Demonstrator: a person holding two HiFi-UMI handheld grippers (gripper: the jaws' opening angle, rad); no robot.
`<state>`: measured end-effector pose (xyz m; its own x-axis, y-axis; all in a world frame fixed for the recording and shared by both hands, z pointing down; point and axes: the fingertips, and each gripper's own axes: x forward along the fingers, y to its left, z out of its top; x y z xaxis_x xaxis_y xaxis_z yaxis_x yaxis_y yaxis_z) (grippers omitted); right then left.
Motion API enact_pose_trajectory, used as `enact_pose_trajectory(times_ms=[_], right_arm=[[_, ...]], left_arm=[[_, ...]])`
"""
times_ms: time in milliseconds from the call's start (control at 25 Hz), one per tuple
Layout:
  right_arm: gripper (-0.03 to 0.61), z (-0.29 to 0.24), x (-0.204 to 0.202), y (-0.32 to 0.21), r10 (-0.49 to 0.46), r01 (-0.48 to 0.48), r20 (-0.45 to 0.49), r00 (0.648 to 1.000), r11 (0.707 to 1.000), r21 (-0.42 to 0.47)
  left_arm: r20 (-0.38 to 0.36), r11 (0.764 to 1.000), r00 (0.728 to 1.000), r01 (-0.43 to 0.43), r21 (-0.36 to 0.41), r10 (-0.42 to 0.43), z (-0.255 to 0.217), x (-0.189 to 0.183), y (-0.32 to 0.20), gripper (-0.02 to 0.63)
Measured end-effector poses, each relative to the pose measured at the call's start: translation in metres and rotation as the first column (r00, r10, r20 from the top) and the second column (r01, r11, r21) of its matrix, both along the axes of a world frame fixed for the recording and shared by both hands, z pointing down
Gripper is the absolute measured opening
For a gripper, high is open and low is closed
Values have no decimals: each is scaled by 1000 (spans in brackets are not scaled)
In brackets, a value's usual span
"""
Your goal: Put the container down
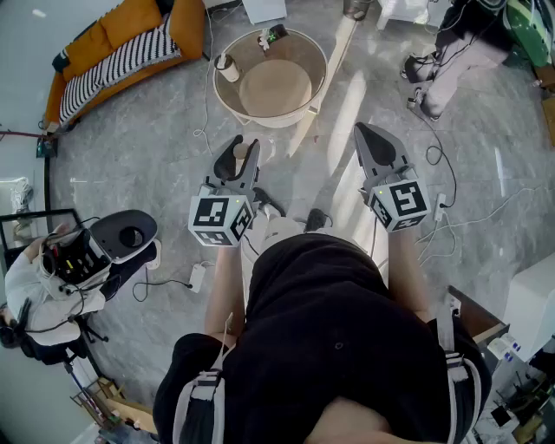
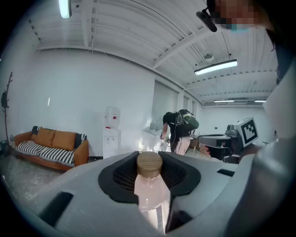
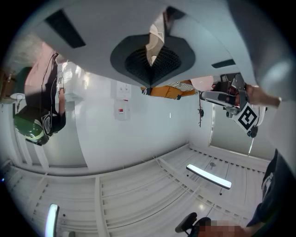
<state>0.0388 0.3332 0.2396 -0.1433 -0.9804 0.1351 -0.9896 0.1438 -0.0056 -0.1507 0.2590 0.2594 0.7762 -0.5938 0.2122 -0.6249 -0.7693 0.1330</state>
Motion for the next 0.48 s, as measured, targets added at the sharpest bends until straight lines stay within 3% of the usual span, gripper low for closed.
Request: enact_pose_trajectory(times_ms=[480], right_arm=[[3, 5, -6, -1, -20, 20, 12, 1000, 1000, -10]], left_arm=[[3, 1000, 1000, 15, -9, -15, 3, -5, 0, 140]])
